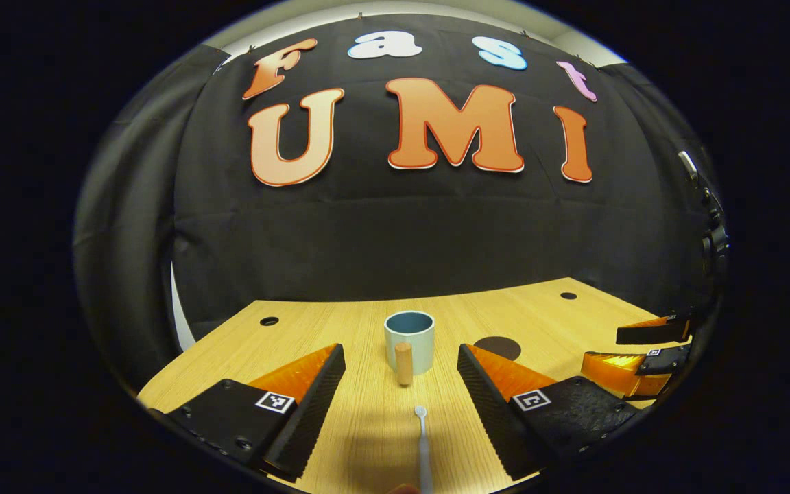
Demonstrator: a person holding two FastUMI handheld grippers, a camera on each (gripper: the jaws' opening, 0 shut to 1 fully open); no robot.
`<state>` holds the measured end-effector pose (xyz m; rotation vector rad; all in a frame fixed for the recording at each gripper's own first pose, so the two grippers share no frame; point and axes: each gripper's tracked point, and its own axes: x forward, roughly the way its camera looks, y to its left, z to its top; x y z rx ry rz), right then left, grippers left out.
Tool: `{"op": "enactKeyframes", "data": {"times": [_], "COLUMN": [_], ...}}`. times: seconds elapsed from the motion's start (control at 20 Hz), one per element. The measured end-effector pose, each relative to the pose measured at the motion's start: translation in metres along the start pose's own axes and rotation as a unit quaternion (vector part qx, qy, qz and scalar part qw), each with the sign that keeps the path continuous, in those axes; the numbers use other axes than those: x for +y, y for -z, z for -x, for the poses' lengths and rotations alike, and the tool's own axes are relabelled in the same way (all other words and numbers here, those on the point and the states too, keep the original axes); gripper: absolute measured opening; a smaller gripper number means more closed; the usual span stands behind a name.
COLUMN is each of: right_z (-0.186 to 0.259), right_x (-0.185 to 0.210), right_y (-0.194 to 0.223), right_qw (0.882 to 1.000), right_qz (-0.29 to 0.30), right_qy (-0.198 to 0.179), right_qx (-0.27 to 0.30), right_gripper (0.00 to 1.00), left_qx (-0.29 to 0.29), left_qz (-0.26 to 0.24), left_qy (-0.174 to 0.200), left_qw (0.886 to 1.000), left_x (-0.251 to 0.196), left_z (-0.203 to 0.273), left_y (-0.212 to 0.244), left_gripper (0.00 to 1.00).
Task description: Put the toothbrush and toothpaste on the desktop into the cup, then pick up the cup and place it on the coaster on the desktop.
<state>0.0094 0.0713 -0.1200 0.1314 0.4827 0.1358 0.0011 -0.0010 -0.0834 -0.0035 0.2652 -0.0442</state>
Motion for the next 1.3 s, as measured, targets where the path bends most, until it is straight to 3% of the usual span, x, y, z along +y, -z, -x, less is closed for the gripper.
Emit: {"op": "enactKeyframes", "data": {"times": [0.7, 0.95, 1.15, 1.2, 1.3], "right_z": [-0.036, -0.045, -0.049, -0.05, -0.052], "right_x": [0.01, 0.016, 0.02, 0.024, 0.028], "right_y": [0.073, 0.093, 0.093, 0.093, 0.095], "right_qw": [0.992, 0.986, 0.986, 0.986, 0.986], "right_qz": [-0.021, -0.043, -0.041, -0.04, -0.038], "right_qy": [-0.003, -0.002, -0.002, -0.005, -0.007], "right_qx": [0.121, 0.161, 0.16, 0.159, 0.16], "right_gripper": [0.98, 0.92, 0.75, 0.58, 0.46], "left_qx": [0.175, 0.221, 0.25, 0.264, 0.285], "left_qz": [0.018, 0.03, 0.044, 0.049, 0.047], "left_qy": [0.029, 0.029, 0.026, 0.029, 0.025], "left_qw": [0.984, 0.974, 0.967, 0.963, 0.957], "left_x": [-0.016, -0.018, -0.02, -0.022, -0.023], "left_z": [-0.024, -0.027, -0.026, -0.023, -0.021], "left_y": [0.11, 0.138, 0.152, 0.158, 0.167], "left_gripper": [1.0, 1.0, 0.98, 0.97, 0.92]}}
